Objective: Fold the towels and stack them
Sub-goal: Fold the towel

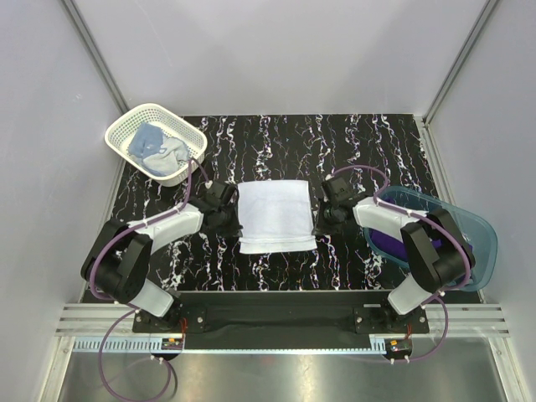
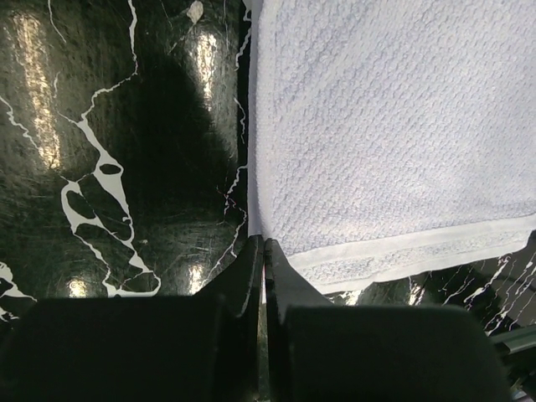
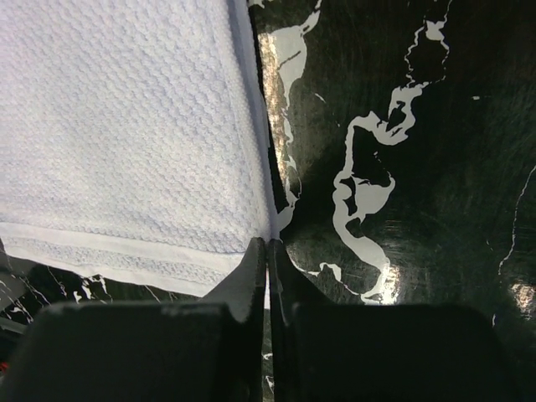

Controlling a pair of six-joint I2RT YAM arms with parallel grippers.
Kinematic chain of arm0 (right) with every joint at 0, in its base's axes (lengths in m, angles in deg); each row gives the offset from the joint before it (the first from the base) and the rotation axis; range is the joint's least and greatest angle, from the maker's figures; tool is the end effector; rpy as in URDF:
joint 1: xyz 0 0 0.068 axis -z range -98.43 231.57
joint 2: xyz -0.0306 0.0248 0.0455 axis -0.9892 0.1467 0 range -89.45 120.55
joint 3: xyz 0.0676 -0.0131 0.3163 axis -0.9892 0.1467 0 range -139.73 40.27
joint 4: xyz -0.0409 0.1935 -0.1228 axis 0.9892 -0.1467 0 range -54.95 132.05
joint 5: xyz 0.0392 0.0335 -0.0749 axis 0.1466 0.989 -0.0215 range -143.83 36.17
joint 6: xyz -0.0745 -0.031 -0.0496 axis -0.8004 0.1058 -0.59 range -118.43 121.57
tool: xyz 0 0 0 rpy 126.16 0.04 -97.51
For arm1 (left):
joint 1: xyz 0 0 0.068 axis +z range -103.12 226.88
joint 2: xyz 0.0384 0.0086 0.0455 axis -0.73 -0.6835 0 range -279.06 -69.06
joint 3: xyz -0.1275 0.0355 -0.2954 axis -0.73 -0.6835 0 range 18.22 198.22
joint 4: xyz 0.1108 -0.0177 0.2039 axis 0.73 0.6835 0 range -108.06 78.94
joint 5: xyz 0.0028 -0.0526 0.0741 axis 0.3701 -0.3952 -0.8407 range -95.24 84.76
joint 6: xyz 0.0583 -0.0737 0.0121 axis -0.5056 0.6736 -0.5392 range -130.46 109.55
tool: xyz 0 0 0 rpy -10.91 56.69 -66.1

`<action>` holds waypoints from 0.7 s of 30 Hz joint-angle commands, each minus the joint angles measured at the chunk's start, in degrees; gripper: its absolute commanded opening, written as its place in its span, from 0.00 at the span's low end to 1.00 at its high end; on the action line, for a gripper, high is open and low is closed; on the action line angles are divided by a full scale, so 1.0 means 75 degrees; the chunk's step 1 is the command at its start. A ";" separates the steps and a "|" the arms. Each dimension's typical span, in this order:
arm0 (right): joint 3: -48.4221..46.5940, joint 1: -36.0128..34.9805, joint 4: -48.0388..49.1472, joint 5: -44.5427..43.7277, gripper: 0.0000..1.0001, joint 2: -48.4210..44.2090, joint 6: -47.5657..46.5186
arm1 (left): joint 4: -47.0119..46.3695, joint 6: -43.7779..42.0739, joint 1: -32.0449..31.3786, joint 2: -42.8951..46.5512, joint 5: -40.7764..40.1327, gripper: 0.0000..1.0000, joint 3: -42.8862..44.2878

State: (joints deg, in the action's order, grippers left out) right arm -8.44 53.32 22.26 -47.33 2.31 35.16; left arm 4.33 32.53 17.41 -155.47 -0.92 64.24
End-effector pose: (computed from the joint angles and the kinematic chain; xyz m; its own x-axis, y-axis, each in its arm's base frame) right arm 0.2595 0.1506 0.1858 -0.9382 0.1199 -0.3246 0.0040 0.9417 0.3364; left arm 0.2362 -0.1409 0.1944 -0.9213 -0.2603 -0.2890 -0.1470 0.9209 -0.3609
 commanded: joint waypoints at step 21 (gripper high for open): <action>0.0036 -0.0077 -0.0750 0.0562 0.00 -0.1138 -0.0096 | 0.0309 0.0374 -0.0219 0.1080 0.0748 0.00 -0.0530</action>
State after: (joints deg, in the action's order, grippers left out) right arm -11.81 53.32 15.02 -45.45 -4.40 33.89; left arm 10.36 33.49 16.12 -148.63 1.52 66.03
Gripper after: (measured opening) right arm 0.011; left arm 0.009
